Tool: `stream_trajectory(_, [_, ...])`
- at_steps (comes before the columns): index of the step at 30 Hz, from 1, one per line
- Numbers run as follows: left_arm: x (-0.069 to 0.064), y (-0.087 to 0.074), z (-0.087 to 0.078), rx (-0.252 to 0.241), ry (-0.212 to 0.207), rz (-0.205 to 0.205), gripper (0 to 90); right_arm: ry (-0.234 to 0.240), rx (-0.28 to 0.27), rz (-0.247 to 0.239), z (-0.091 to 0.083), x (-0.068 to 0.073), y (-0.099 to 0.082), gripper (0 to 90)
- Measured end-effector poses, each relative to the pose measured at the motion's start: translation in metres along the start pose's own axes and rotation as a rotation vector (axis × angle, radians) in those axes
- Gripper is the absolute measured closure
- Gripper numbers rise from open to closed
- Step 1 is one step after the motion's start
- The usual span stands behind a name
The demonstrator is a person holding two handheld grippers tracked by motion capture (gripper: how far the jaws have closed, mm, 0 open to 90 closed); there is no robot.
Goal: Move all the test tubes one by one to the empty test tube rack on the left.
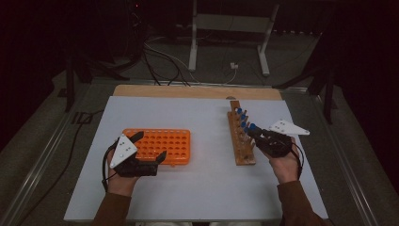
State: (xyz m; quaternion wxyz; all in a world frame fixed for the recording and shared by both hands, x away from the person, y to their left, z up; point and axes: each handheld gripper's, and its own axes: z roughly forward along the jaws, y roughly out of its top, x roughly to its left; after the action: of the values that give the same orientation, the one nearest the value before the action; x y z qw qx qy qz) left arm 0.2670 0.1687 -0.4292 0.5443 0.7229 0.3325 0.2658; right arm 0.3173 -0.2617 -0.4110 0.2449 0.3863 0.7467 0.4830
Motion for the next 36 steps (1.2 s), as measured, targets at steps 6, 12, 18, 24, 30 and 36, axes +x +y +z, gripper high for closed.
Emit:
stream_trajectory(6, [-0.001, 0.007, 0.014, 0.014, -0.01, 0.003, 1.4, 0.006, -0.013, -0.009, -0.005, 0.001, 0.01, 76.9])
stream_trajectory(12, [-0.006, 0.012, 0.026, 0.021, -0.016, 0.009, 1.5, 0.018, -0.029, -0.02, -0.008, 0.006, 0.017, 76.8])
stream_trajectory(18, [-0.011, 0.016, 0.037, 0.034, -0.034, -0.009, 1.9, 0.045, -0.03, -0.024, -0.003, 0.014, 0.02, 76.9])
stream_trajectory(24, [-0.016, 0.019, 0.045, 0.043, -0.052, -0.017, 4.0, 0.079, -0.025, -0.033, 0.007, 0.024, 0.021, 76.8])
stream_trajectory(30, [-0.021, 0.022, 0.054, 0.052, -0.072, -0.033, 2.4, 0.114, -0.014, -0.047, 0.018, 0.037, 0.023, 76.8])
stream_trajectory(36, [-0.027, 0.023, 0.065, 0.054, -0.084, -0.03, 1.6, 0.144, -0.011, -0.059, 0.026, 0.048, 0.026, 76.8])
